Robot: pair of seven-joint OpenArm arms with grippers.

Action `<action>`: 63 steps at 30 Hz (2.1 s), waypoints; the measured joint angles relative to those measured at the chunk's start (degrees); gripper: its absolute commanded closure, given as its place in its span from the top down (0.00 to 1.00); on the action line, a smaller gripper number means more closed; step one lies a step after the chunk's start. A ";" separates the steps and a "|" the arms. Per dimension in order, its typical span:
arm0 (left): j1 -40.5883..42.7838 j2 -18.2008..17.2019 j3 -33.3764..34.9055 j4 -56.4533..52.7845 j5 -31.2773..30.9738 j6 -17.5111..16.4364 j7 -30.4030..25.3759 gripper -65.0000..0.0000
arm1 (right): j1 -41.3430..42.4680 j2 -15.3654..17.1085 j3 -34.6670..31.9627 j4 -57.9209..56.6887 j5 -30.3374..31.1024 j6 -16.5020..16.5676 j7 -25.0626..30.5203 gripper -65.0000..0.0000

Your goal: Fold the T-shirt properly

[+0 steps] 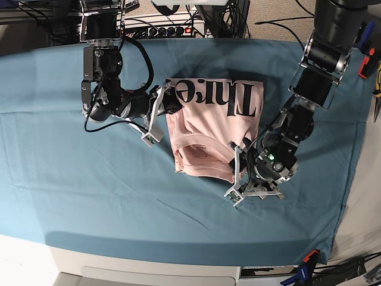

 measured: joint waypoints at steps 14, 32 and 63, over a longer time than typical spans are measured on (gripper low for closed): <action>-6.16 -3.32 0.00 0.00 -11.89 0.98 3.06 0.49 | 0.00 0.00 0.00 0.00 -0.02 0.00 -0.07 0.00; -8.44 -10.67 -2.25 0.00 -19.93 -0.48 5.55 0.49 | 5.92 0.00 0.02 0.00 3.93 0.00 -0.26 0.00; 19.28 -24.65 -38.21 9.27 -44.09 -12.87 17.46 0.39 | -12.31 14.75 44.24 14.56 15.63 1.49 -0.33 0.00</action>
